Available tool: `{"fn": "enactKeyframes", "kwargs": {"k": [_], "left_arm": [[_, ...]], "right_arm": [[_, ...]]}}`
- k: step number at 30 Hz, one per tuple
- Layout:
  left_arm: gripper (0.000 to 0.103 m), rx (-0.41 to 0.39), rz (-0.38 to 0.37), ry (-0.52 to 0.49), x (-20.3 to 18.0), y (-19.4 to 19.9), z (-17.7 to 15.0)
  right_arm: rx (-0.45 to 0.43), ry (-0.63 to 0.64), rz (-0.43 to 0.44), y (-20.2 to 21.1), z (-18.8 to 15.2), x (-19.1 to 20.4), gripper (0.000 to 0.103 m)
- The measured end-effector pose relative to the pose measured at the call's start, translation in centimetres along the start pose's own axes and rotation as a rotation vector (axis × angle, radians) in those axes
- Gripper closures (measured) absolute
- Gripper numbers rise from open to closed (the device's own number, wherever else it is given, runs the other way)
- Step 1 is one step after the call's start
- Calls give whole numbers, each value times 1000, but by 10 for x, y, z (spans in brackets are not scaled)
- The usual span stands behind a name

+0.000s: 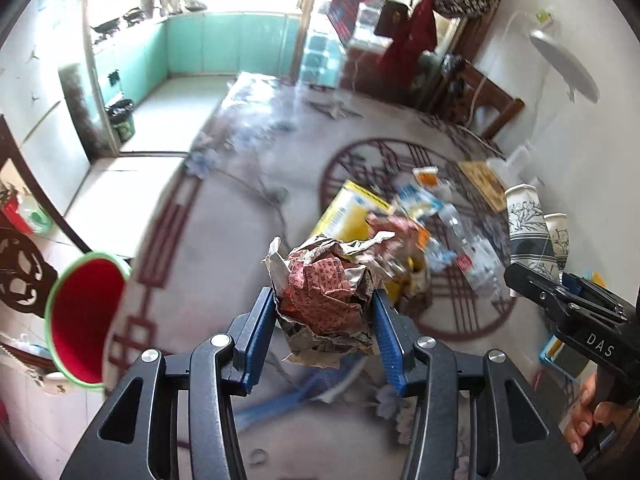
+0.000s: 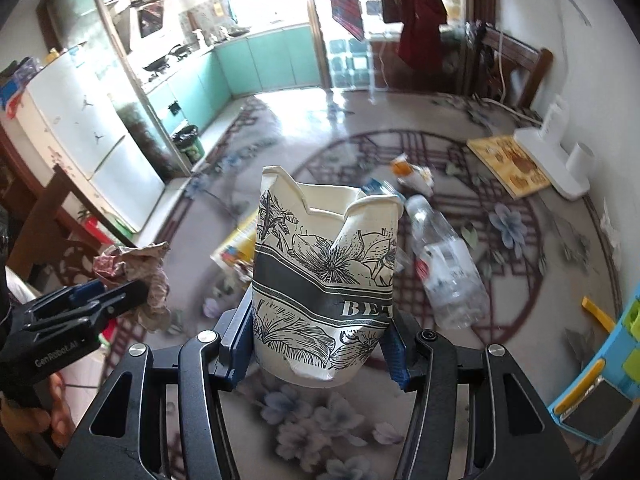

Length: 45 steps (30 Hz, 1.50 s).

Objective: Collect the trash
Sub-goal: 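Drop the red paper into the bucket with the left gripper while the right gripper drops the cup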

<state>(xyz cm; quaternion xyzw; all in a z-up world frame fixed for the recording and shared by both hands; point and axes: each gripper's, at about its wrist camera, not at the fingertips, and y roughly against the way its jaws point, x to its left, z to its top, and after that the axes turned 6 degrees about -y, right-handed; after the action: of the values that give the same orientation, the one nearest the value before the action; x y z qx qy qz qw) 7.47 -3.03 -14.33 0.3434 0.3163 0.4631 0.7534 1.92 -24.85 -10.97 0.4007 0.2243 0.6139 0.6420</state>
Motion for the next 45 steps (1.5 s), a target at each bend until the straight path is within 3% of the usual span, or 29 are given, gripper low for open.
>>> {"fn": "enactKeyframes", "kwargs": {"k": [15,28,34,45], "left_arm": [[57,-47,33,20,70,25,16],[57,-23,82,98,171,23,7],[57,15,145,175,241,20,-13],[57,128,224,305,347,-2,-65]], "right_arm": [[-46,22,16,-3,19,55,50],[-8,83,45,-37,22,138,50],[45,140,91,-64,15,191,50],[247,292,188,-133,-20,292,50]]}}
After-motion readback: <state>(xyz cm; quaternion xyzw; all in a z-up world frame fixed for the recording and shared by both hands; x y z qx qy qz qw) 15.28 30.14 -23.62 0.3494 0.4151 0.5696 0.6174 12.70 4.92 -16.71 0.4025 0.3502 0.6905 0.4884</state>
